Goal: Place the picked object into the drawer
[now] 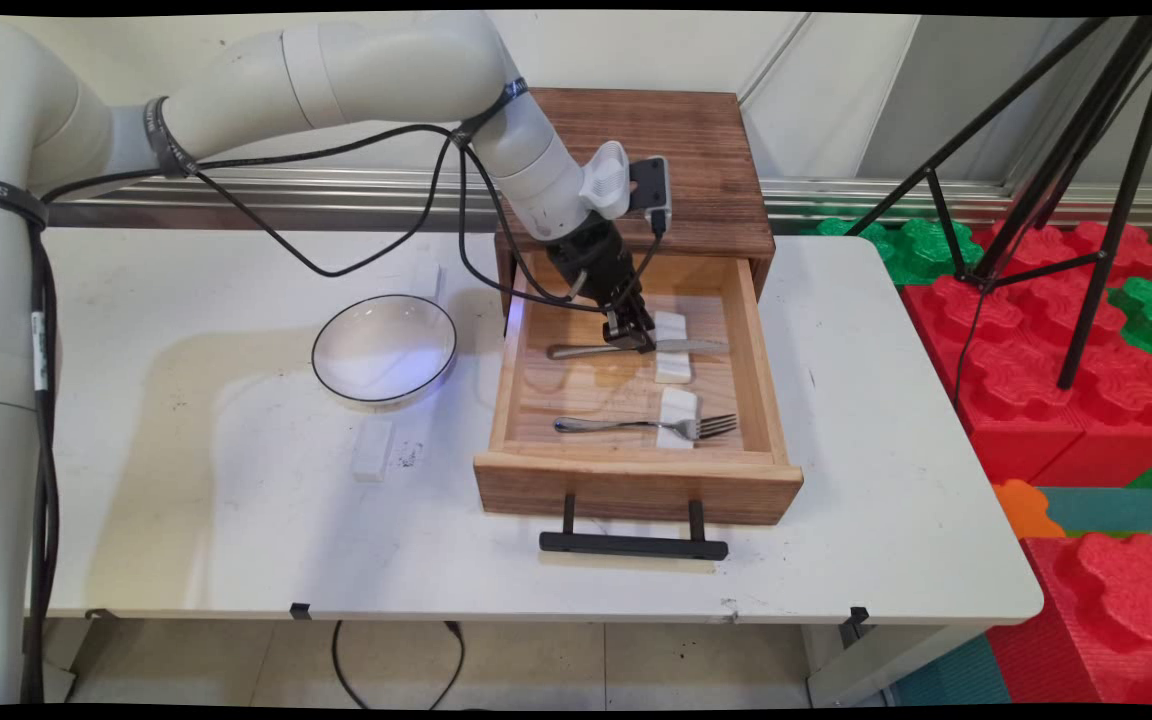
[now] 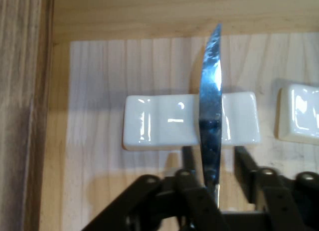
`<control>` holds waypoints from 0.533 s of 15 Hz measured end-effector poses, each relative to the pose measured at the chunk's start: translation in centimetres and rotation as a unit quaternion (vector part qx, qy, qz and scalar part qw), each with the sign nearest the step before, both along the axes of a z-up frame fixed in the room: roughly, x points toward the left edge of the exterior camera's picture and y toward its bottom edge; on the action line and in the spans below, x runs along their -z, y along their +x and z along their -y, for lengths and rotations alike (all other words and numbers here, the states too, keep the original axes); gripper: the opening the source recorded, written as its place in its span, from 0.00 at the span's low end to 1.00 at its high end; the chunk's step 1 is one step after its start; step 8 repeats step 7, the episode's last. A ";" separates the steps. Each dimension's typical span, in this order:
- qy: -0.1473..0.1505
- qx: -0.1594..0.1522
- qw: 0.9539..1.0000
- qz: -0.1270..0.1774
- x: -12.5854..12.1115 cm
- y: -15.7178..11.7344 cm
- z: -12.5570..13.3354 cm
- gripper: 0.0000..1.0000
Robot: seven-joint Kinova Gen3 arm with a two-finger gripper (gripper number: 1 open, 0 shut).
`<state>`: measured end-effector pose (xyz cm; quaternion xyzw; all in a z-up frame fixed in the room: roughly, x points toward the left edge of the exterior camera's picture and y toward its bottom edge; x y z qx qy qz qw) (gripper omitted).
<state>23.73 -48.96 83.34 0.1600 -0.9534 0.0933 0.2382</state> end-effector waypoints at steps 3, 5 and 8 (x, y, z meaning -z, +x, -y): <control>-0.002 0.000 1.000 -0.002 0.4 -0.2 0.2 1.00; -0.005 0.001 1.000 -0.005 0.5 -0.3 0.3 1.00; -0.010 0.000 1.000 -0.007 0.5 -0.3 0.4 1.00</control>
